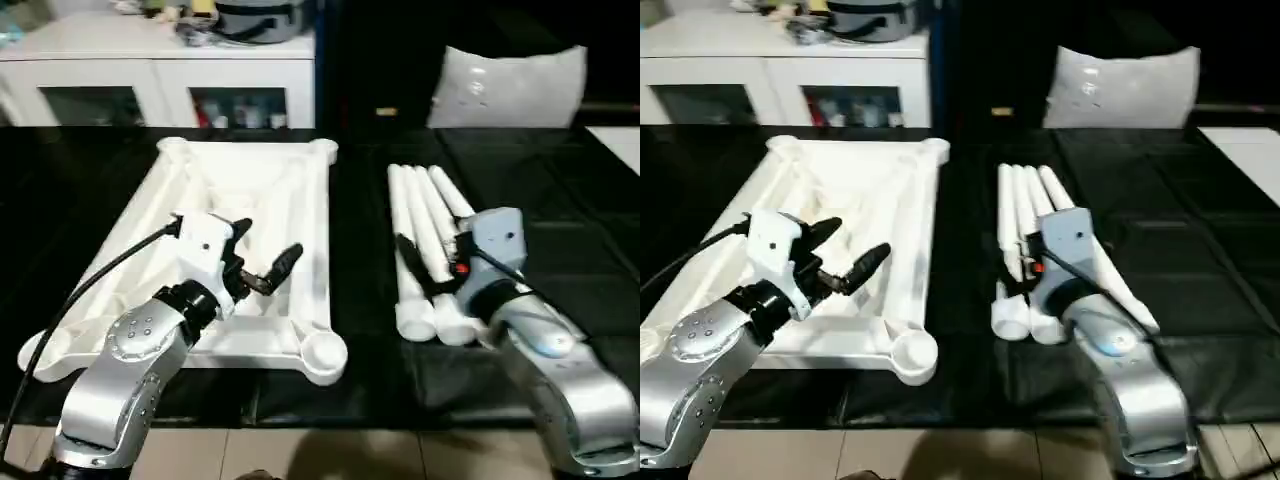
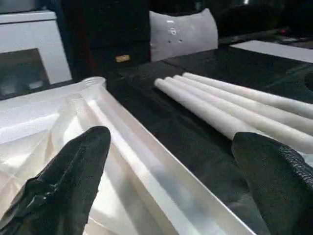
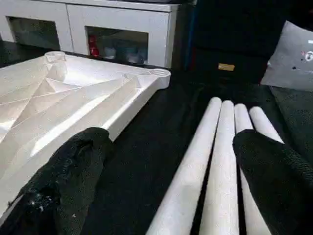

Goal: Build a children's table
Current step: Move table base

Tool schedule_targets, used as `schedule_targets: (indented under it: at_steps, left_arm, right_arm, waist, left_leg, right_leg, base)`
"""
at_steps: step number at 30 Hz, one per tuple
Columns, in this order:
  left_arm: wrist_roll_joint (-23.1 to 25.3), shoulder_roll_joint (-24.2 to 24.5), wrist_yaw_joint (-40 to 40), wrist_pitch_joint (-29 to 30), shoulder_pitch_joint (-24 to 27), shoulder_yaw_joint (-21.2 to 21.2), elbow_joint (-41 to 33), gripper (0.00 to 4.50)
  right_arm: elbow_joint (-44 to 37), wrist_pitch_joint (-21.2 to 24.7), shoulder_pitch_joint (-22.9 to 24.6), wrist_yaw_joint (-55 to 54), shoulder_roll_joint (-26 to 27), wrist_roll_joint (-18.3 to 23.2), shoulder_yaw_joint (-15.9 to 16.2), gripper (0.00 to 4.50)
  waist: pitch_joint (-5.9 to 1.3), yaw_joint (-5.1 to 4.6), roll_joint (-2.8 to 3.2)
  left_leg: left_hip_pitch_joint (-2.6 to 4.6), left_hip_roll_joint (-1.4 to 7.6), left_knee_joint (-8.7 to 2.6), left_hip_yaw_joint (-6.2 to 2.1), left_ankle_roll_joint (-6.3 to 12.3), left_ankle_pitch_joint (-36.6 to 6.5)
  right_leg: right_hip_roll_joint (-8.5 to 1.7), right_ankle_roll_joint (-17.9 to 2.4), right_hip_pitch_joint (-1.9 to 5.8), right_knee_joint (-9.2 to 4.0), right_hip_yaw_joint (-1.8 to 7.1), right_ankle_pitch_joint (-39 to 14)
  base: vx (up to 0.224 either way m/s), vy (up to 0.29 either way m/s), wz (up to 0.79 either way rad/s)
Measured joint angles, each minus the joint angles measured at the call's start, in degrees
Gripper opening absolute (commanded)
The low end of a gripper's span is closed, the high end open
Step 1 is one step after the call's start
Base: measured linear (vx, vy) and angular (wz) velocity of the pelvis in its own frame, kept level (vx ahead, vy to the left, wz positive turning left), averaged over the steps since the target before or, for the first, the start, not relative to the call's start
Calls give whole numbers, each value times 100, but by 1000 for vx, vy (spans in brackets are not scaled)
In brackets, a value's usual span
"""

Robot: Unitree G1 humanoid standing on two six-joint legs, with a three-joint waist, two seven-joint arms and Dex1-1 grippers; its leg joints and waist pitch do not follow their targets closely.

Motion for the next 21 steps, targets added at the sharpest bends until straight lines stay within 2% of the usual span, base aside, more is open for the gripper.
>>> schedule_targets:
  at_steps: [5, 8, 10, 14, 16, 21]
  left_arm:
    - [-121, 249, -384, 60, 256, -11, -261, 446]
    - [-395, 643, -984, 51, 517, 33, -430, 446]
    - [-572, 1072, -1575, -5, 690, 13, -496, 430]
    - [-546, 1660, -2192, -34, 659, -92, -434, 420]
    - [-468, 1870, -2431, -75, 585, -157, -264, 401]
    - [-294, 2193, -2979, -223, 412, -444, 194, 392]
  right_arm:
    - [4, -38, 228, 517, -214, 146, 276, 450]
    - [0, -134, 399, 948, -504, 196, 439, 450]
    - [-7, -295, 484, 1346, -817, 248, 533, 450]
    - [20, -738, 509, 1915, -1192, 231, 598, 450]
    - [50, -949, 506, 2236, -1374, 247, 599, 450]
    - [48, -1035, 504, 2834, -1657, 340, 737, 450]
  waist:
    - [29, 28, -41]
    - [32, 46, -45]
    - [33, 67, -46]
    - [39, 134, -54]
    - [49, 162, -45]
    - [107, 192, -11]
  left_leg:
    - [-12, 7, 0, 26, 0, 0]
    - [-25, 10, -2, 41, 3, -1]
    - [-55, 13, -6, 46, 5, -1]
    - [-101, 25, -17, 56, 9, 2]
    - [-99, 31, -22, 65, 12, 4]
    - [-94, 31, -35, 72, 11, 4]
  right_leg:
    - [-21, 26, -28, -1, -5, 19]
    - [-24, 22, -45, -2, 2, 21]
    - [-23, 25, -74, -4, 3, 19]
    - [-20, 25, -87, -4, -1, 19]
    - [-20, 25, -89, -5, 0, 18]
    - [-22, 24, -99, -9, 3, 17]
  base:
    - [0, 0, 0]
    - [0, 0, 0]
    - [0, 0, 0]
    - [0, 0, 0]
    - [0, 0, 0]
    - [0, 0, 0]
